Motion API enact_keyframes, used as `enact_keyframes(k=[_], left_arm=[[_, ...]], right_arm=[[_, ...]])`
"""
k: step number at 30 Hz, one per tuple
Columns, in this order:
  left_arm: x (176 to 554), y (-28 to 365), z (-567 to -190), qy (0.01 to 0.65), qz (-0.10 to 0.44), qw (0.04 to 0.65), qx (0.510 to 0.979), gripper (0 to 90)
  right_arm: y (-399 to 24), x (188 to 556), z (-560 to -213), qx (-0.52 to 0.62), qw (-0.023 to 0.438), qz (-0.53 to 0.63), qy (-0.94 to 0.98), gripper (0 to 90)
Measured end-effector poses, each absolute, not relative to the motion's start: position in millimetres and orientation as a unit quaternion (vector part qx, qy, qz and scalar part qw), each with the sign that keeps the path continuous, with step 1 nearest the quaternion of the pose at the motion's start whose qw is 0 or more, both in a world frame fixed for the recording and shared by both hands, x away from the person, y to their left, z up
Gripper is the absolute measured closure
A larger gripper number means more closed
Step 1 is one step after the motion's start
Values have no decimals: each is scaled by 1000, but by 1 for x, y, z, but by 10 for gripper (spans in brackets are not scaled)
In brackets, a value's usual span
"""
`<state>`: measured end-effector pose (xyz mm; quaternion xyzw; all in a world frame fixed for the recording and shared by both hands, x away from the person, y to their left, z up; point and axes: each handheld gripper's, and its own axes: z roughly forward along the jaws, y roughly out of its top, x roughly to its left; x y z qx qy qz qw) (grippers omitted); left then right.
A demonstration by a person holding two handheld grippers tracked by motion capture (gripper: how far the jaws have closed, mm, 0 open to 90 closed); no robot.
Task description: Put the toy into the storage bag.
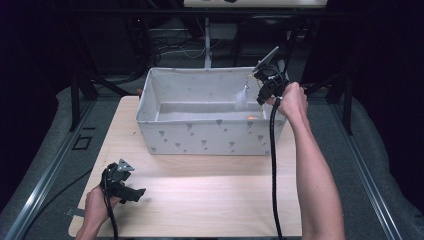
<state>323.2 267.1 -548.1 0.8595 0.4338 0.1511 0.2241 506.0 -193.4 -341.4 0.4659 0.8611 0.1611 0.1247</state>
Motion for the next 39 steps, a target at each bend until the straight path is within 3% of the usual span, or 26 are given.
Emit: enact_keyframes(k=[39], left_arm=[[323,267,-547,434,156,223,859,1]], right_arm=[[-223,501,-387,500,92,113,854,879]])
